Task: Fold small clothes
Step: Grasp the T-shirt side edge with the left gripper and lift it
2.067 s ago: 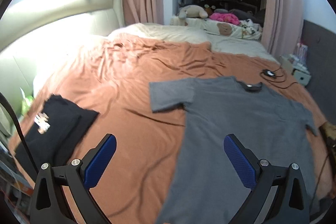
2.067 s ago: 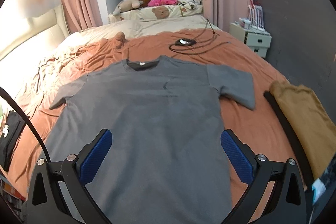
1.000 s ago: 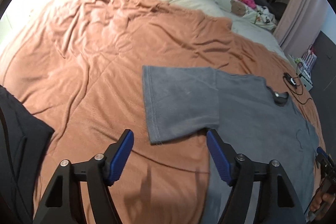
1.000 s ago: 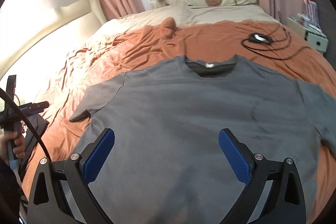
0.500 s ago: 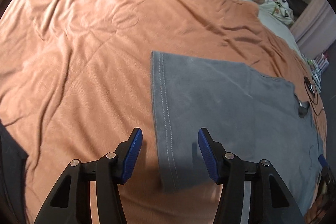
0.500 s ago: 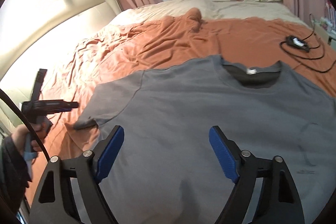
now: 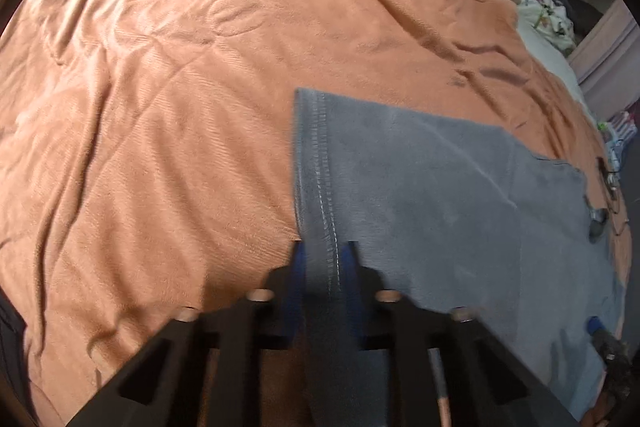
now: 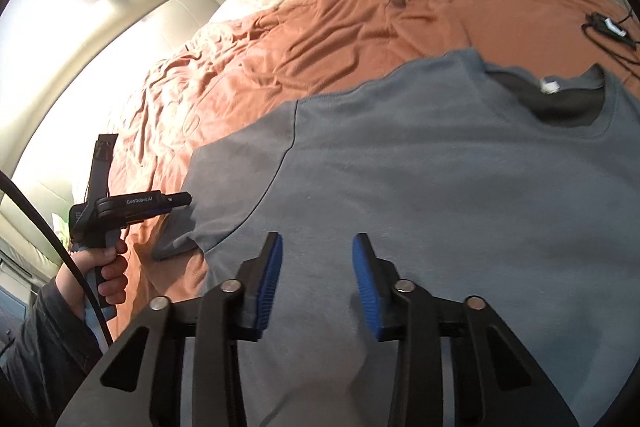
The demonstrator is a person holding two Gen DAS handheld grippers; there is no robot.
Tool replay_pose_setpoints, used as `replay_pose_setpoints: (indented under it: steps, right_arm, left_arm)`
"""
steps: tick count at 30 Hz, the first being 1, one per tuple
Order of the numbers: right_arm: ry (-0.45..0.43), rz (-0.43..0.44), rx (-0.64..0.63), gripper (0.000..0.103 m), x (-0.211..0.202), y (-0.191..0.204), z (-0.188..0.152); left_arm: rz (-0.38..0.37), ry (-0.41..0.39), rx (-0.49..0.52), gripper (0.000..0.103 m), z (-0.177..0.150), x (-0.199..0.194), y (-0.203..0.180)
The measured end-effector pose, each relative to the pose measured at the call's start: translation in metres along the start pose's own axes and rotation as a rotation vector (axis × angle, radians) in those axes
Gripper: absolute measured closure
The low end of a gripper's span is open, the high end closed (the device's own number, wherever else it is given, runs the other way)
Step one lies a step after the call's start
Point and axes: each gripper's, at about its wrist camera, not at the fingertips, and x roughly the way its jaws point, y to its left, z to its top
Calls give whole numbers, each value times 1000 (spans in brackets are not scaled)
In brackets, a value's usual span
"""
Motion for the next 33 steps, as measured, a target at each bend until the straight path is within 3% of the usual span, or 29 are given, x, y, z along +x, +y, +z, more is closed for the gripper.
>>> replay_pose_setpoints:
  steps: [2, 6, 13, 19, 21, 24, 29, 33]
  right_arm:
    - [11, 6, -2, 79, 8, 8, 3]
    - [38, 37, 4, 86, 29, 21, 10]
    - [55, 42, 22, 97, 64, 33, 23]
    - [47, 54, 146, 102, 95, 29, 22]
    - [68, 97, 189, 103, 112, 29, 18]
    - [119, 87, 216, 103, 137, 25, 12]
    - [142, 120, 214, 103, 136, 20, 21]
    - [116, 71, 233, 101, 110, 2, 26]
  left_arm:
    - [-61, 14, -5, 96, 0, 0, -4]
    - [-58, 11, 15, 98, 2, -5, -10]
    - [-123, -59, 43, 98, 16, -44, -26]
    - [-152, -89, 100, 98, 28, -68, -56]
    - [-151, -87, 124, 98, 30, -71, -67]
    - [-156, -88, 148, 98, 31, -76, -81]
    - [-171, -86, 193, 98, 30, -86, -107]
    - [-191, -81, 235, 98, 29, -87, -137]
